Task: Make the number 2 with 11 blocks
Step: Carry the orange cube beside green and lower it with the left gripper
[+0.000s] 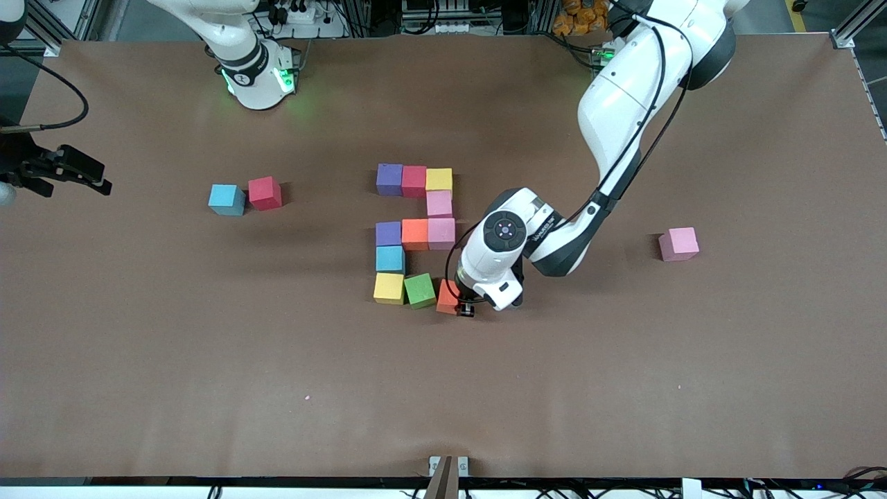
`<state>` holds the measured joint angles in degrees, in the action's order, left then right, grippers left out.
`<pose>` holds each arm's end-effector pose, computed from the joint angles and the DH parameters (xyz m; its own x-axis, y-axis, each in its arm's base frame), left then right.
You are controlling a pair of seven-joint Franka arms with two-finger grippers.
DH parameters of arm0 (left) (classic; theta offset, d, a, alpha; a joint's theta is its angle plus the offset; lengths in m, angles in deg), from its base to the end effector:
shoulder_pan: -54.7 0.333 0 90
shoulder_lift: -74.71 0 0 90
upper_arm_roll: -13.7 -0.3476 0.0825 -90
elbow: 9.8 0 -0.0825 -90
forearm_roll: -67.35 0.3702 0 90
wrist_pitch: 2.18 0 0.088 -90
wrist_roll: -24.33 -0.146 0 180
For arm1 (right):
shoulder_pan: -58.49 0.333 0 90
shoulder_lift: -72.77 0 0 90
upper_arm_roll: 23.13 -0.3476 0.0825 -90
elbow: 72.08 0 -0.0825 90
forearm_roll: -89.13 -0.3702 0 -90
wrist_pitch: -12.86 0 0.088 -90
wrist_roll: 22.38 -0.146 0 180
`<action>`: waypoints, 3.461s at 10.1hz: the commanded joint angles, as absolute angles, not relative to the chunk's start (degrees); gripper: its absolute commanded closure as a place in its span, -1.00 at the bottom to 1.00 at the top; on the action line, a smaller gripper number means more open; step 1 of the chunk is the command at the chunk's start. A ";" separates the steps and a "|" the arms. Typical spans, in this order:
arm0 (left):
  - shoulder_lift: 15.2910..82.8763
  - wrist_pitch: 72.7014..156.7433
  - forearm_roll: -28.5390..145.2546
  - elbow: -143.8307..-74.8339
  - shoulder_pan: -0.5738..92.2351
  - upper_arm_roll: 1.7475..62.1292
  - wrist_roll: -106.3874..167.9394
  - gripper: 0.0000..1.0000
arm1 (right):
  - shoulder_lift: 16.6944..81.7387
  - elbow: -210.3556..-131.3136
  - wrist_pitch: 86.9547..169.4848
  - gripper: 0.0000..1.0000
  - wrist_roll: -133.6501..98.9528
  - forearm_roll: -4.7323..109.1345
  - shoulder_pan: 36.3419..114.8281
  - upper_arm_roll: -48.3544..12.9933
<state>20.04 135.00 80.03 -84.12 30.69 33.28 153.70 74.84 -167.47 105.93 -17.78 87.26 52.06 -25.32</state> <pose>0.6183 -0.4827 0.1922 0.0669 0.9776 -0.1997 0.9949 -0.0502 0.0875 0.5305 -0.0344 0.5979 1.0000 0.0045 -0.0019 0.0044 -0.9995 -0.0315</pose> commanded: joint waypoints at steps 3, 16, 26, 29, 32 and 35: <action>19.16 135.37 77.90 -82.48 29.74 32.51 154.93 0.42 | 74.35 -166.47 105.06 -1.00 -17.99 86.67 51.90 -25.50; 17.93 137.40 77.90 -81.51 25.96 29.08 160.29 0.42 | 74.00 -166.56 105.06 -1.00 -17.99 86.67 51.63 -25.50; 18.72 130.55 75.26 -82.39 25.35 29.08 160.47 0.42 | 73.91 -166.56 105.15 -1.00 -17.90 86.67 51.63 -25.50; 18.89 128.09 74.03 -82.31 25.44 29.08 160.47 0.42 | 73.91 -166.56 105.15 -1.00 -17.99 86.67 51.63 -25.50; 18.72 127.64 73.77 -82.39 25.26 29.08 160.56 0.42 | 73.91 -166.56 105.15 -1.00 -17.99 86.67 51.63 -25.50; 18.63 127.73 73.94 -82.13 25.17 28.99 160.47 -0.88 | 73.91 -166.56 105.15 -1.00 -17.99 86.67 51.54 -25.50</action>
<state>19.31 129.96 75.17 -81.06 26.11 29.86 159.65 74.33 -167.47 105.85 -17.78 87.26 52.06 -25.34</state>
